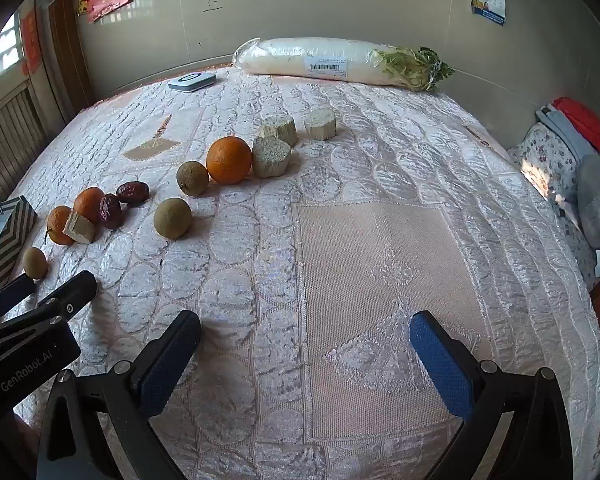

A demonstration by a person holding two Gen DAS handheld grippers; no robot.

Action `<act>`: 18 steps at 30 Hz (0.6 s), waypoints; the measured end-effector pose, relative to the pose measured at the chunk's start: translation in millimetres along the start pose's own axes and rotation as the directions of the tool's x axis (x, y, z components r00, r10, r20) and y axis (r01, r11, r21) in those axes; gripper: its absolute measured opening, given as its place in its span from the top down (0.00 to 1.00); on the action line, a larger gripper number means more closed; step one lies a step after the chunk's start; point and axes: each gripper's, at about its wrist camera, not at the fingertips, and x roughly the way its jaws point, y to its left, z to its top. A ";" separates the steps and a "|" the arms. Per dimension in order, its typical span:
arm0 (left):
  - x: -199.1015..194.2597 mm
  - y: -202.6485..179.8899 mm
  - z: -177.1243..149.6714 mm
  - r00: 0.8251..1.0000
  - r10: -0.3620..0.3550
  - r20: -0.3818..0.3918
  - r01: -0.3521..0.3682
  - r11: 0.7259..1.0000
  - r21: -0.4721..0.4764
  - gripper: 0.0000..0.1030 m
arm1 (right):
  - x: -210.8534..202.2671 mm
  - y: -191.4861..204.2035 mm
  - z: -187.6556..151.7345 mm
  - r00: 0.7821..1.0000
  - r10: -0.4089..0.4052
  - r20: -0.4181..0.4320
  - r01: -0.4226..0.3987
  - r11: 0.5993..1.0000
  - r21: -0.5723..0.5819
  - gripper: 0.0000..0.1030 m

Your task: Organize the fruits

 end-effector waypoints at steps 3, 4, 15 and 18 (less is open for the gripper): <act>0.0 0.0 0.0 1.000 0.001 0.000 -0.001 1.000 0.000 0.10 | 0.1 -0.1 -0.1 1.000 -0.001 0.000 0.001 1.000 -0.001 0.00; 0.0 -0.1 0.0 1.000 0.001 0.001 -0.001 1.000 0.001 0.10 | 0.1 -0.1 -0.1 1.000 -0.001 0.000 0.001 1.000 -0.001 0.00; -11.7 9.6 -2.3 0.999 -0.029 -0.019 0.028 0.999 -0.023 0.10 | -1.4 0.2 -0.1 1.000 0.008 0.008 -0.008 1.000 0.006 0.00; -33.7 9.3 -6.1 0.999 -0.004 0.045 0.004 1.000 -0.004 0.10 | -12.9 -4.7 -2.9 1.000 0.021 0.022 -0.021 1.000 0.020 0.00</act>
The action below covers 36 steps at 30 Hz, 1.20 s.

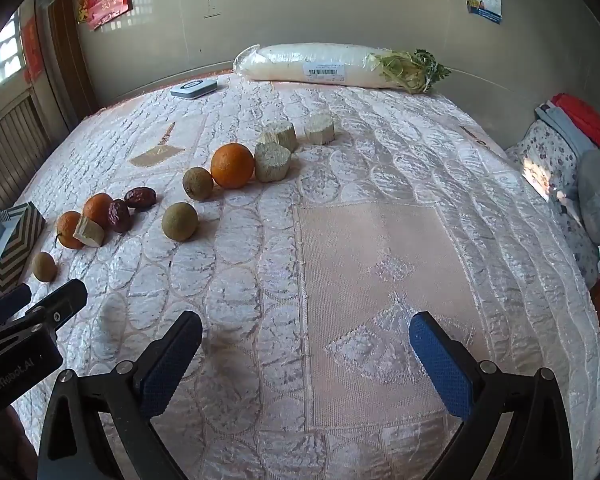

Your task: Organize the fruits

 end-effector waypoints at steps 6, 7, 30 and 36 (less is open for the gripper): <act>-30.8 8.8 5.6 0.997 -0.024 0.069 0.025 1.000 -0.010 0.10 | -27.3 9.8 3.8 0.998 -0.015 0.058 0.016 1.000 -0.019 0.00; -35.8 11.0 6.0 0.996 -0.030 0.081 0.031 0.999 -0.014 0.10 | -32.8 10.9 3.8 0.997 -0.011 0.071 0.013 1.000 -0.020 0.00; -57.6 22.7 1.6 0.993 -0.053 0.103 0.054 0.998 -0.010 0.10 | -70.9 26.5 3.7 0.982 0.046 0.184 -0.035 0.997 -0.066 0.00; -51.1 26.5 1.1 0.994 -0.051 0.093 0.053 0.999 -0.013 0.10 | -67.5 21.6 3.7 0.981 0.057 0.184 -0.046 0.997 -0.063 0.00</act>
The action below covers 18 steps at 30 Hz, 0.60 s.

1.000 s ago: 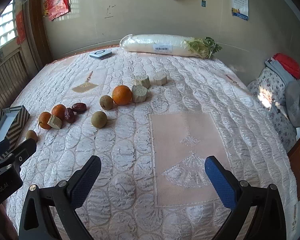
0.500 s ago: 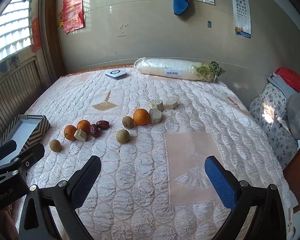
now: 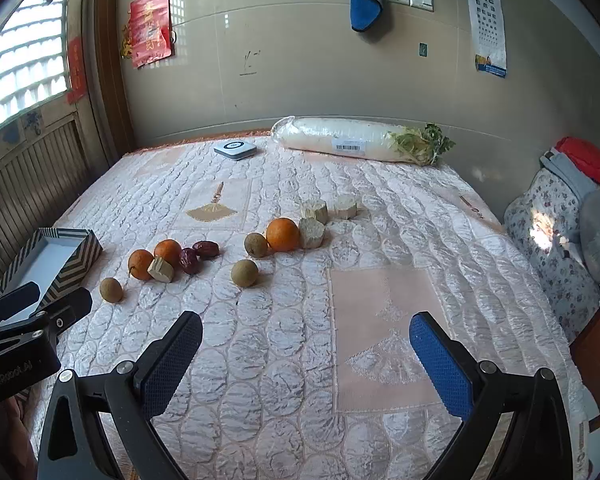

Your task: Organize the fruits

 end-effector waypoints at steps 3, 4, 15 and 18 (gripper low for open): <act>0.2 0.2 0.3 1.000 0.003 0.006 -0.003 1.000 0.004 0.10 | 0.9 1.2 0.2 1.000 -0.003 0.002 0.003 1.000 -0.008 0.00; 0.0 -0.1 0.0 1.000 0.002 0.009 -0.002 1.000 0.006 0.10 | 1.0 1.6 -0.1 1.000 -0.004 0.002 0.004 1.000 -0.011 0.00; -0.3 0.3 1.5 1.000 0.024 0.020 -0.024 1.000 0.011 0.10 | 2.7 0.5 -1.1 1.000 0.006 0.001 -0.006 1.000 -0.007 0.00; 4.1 3.6 1.9 1.000 0.009 0.004 -0.009 1.000 0.006 0.10 | 3.7 -0.4 -1.4 1.000 0.012 -0.001 -0.012 1.000 -0.007 0.00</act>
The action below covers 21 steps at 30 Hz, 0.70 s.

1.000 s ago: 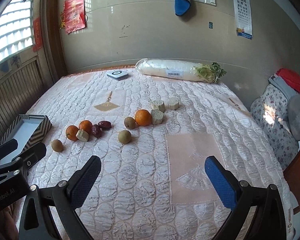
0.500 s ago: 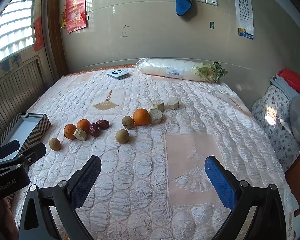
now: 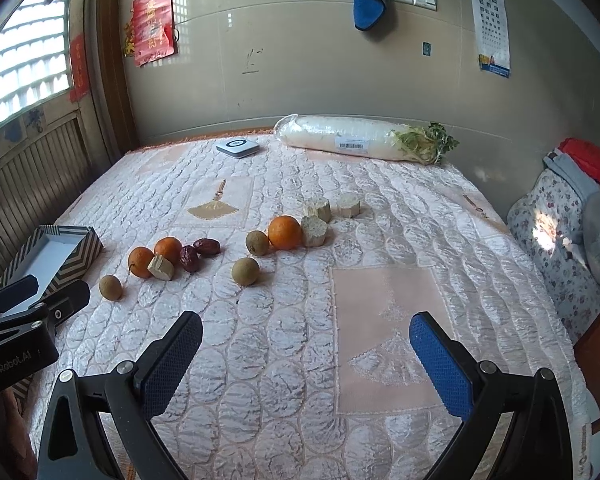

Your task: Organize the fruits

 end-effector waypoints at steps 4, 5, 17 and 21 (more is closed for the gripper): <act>5.9 -0.4 0.2 1.000 -0.002 -0.017 0.002 1.000 0.018 0.10 | 1.9 0.8 -0.3 1.000 0.011 -0.003 -0.011 1.000 -0.008 0.01; 6.8 -1.3 0.1 1.000 -0.002 -0.018 0.002 1.000 0.025 0.10 | 2.1 1.2 -0.3 1.000 0.013 -0.003 -0.013 1.000 -0.010 0.01; 18.1 -5.0 2.7 0.998 -0.023 -0.054 0.025 0.999 0.034 0.10 | 7.5 0.8 -1.5 0.999 0.028 -0.017 -0.028 0.999 -0.020 0.05; 20.8 -3.9 3.4 0.998 -0.021 -0.060 0.023 0.999 0.031 0.10 | 9.3 1.3 -2.2 0.999 0.031 -0.023 -0.032 0.999 -0.023 0.06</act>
